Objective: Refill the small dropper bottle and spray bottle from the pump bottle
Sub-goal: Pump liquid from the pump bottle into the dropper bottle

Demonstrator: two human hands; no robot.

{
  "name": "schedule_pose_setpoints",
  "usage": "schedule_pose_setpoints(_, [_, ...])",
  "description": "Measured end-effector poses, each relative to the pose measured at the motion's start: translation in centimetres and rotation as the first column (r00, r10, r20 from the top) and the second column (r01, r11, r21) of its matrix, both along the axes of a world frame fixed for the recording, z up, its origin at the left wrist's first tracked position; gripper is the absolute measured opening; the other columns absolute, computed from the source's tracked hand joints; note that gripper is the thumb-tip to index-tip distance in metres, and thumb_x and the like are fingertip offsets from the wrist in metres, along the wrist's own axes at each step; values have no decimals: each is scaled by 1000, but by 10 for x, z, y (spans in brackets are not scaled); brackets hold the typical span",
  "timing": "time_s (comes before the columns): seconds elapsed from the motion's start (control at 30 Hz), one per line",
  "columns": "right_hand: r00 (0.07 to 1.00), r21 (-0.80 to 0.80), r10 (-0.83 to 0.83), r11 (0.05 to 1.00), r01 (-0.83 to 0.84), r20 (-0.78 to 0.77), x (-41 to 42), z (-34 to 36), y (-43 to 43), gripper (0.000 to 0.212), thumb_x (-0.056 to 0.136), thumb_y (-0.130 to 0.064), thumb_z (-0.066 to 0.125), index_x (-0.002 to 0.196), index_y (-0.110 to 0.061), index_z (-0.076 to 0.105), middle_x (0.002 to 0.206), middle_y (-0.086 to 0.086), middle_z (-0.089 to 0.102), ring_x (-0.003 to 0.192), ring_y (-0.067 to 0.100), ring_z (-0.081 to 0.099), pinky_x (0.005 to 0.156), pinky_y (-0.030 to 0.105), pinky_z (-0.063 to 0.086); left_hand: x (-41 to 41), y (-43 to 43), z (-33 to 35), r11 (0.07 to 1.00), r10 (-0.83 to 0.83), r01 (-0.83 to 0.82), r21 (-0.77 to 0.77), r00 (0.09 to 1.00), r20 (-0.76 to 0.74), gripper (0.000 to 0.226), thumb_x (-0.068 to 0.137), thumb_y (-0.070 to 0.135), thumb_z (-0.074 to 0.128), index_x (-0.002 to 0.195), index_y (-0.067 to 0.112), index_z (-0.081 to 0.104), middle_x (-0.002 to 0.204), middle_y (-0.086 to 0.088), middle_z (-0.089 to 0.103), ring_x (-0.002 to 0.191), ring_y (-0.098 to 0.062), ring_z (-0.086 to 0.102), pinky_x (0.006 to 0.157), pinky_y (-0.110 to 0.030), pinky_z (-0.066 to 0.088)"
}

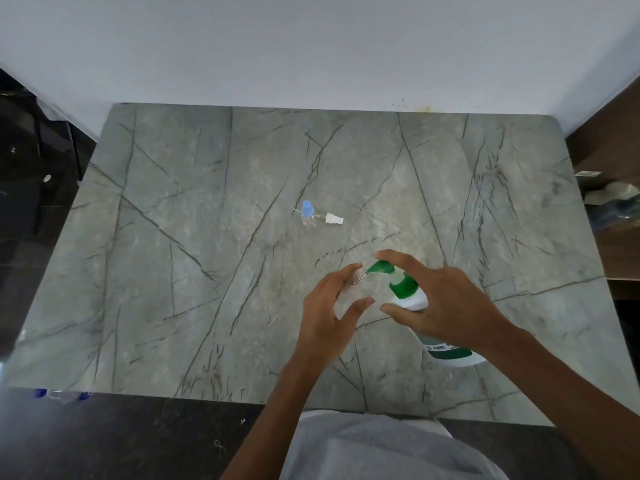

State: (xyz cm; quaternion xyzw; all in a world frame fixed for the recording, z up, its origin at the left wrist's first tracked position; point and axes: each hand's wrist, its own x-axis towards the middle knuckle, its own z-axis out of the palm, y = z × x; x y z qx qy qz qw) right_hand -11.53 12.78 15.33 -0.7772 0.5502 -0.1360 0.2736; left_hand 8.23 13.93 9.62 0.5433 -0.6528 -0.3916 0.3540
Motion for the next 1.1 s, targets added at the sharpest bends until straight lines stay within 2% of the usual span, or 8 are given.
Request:
schedule_pose_setpoints(0.1, [1000,4,-8,1000,8,11,-1,0,0,74,75,-55,67,132,-46,21,91,-8,66,57,6,59,62,9,47,1,-3,1,1000,5,-5,-7,1000,10,49,85,32,73,129,26,54,115,15,62,106,-1,60,89,-20,52])
schedule_pose_setpoints(0.33, [999,3,-20,1000,20,35,-1,-1,0,68,75,-55,67,128,-44,26,91,-5,67,59,9,61,64,19,54,1,-4,5,1000,19,-19,-8,1000,12,49,83,29,75,127,27,56,115,15,61,105,-1,60,88,-23,54])
schedule_pose_setpoints(0.47, [999,-18,-14,1000,15,32,-1,-1,0,61,75,-55,66,123,-41,32,92,-5,68,60,11,62,66,16,51,2,-4,7,1000,11,-11,-16,1000,-2,49,82,27,76,126,31,55,115,14,62,106,-3,60,88,-27,54])
schedule_pose_setpoints(0.57, [1000,-41,-5,999,6,14,-1,2,-1,62,76,-54,66,125,-41,32,92,-4,69,60,10,62,66,14,49,1,-5,6,1000,13,-13,-7,1000,-1,48,83,29,75,126,31,55,116,13,62,106,-2,60,89,-30,55])
schedule_pose_setpoints(0.73, [999,-49,6,999,-8,-35,1,8,-1,71,77,-55,65,133,-45,22,90,-5,69,61,14,62,65,21,55,1,-7,6,999,35,-35,4,999,-12,48,83,34,73,128,26,56,117,11,63,107,-5,61,88,-32,56])
schedule_pose_setpoints(0.9, [999,-38,13,999,-15,-46,1,10,-1,70,77,-54,66,131,-44,22,87,-4,69,58,15,61,62,14,48,1,-7,8,999,36,-36,-7,999,-16,48,83,32,74,127,26,56,118,10,63,107,-5,61,89,-32,55])
schedule_pose_setpoints(1.1, [998,-56,20,998,-23,-54,1,10,-2,66,77,-52,66,129,-39,29,85,-3,69,54,10,59,63,15,50,1,-6,8,999,32,-32,-16,999,-7,48,83,31,75,127,25,57,117,11,63,107,-3,60,89,-32,56])
